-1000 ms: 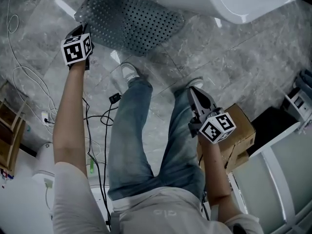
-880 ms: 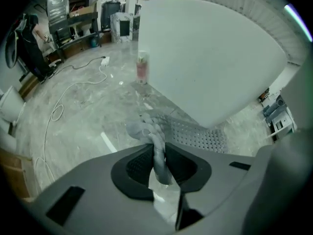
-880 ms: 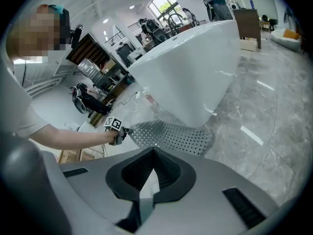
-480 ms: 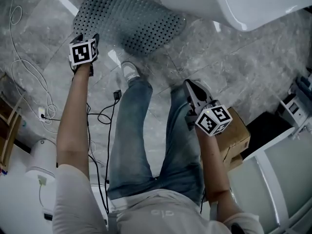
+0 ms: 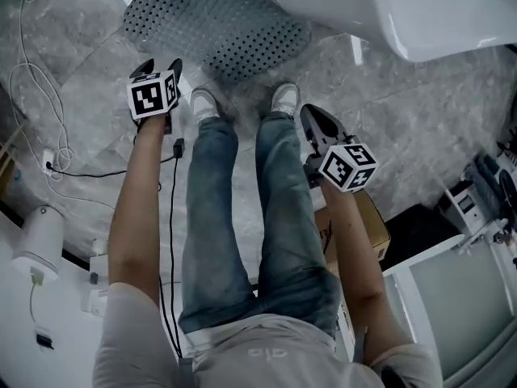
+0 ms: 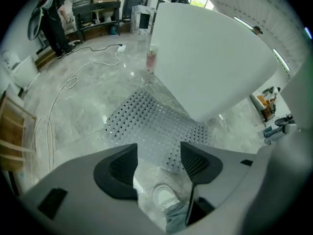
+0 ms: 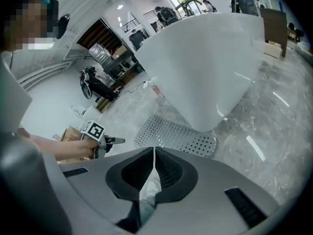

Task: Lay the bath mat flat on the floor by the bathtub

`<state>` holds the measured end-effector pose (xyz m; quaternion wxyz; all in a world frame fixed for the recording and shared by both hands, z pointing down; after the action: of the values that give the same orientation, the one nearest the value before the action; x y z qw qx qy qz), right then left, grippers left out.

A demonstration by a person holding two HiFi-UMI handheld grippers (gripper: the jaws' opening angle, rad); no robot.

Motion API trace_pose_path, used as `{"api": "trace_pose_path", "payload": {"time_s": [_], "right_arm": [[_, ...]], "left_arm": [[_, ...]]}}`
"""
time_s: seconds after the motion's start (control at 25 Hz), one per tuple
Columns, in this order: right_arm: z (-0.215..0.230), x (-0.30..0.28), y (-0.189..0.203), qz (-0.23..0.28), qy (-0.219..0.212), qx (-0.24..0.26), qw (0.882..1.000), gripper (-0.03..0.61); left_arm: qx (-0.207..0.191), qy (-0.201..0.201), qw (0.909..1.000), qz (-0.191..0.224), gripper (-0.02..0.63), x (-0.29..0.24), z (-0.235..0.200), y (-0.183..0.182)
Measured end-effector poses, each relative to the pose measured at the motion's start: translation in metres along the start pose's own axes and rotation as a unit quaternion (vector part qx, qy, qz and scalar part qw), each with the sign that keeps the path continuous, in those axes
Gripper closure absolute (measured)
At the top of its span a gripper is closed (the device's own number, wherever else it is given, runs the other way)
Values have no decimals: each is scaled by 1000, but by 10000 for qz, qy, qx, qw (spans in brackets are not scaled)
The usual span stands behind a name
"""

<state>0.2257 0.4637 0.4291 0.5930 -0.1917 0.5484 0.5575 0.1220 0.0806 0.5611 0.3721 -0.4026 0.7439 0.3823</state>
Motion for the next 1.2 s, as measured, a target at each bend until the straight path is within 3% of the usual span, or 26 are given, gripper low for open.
{"api": "trace_pose_path", "payload": {"time_s": [0.16, 0.28, 0.32, 0.52, 0.72, 0.8, 0.96, 1.04, 1.2], "right_arm": [[13, -31, 0, -223, -161, 181, 9995, 552], [23, -59, 3, -488, -325, 396, 9975, 537], [27, -69, 3, -610, -383, 481, 9962, 526], [43, -121, 18, -1116, -432, 643, 9907, 477], [66, -174, 37, -1479, -258, 935, 9842, 431], [81, -193, 49, -1636, -119, 1078, 9805, 414], [112, -230, 67, -1846, 148, 1113, 9764, 374], [123, -244, 76, -1939, 258, 1191, 9734, 357], [143, -269, 87, -1988, 419, 1214, 9716, 325]], "left_arm": [[572, 67, 9975, 414, 398, 9, 31, 28], [1092, -1, 9921, 613, 567, 13, 57, 63], [1310, -9, 9892, 658, 584, 13, 67, 76], [2246, -3, 9706, 869, 597, 13, 104, 135], [3252, -51, 9364, 1316, 597, 0, 119, 177], [3359, 16, 9308, 1440, 597, -9, 122, 188], [3178, 106, 9383, 1362, 597, -41, 116, 208], [3253, 146, 9365, 1302, 597, -56, 108, 213], [3359, 362, 9317, 1333, 597, -75, 93, 195]]}}
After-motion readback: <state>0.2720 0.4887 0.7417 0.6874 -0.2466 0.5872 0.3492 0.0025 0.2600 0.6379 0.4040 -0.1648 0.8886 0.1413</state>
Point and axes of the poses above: the fingertips, and each gripper's own axes: x backward along the fingers, z to its right, y out of its underside, the point moved 10 cm from there along x, backward along the fingers, and after that the axes turned 13 degrees about y, right-handed, at the moved point
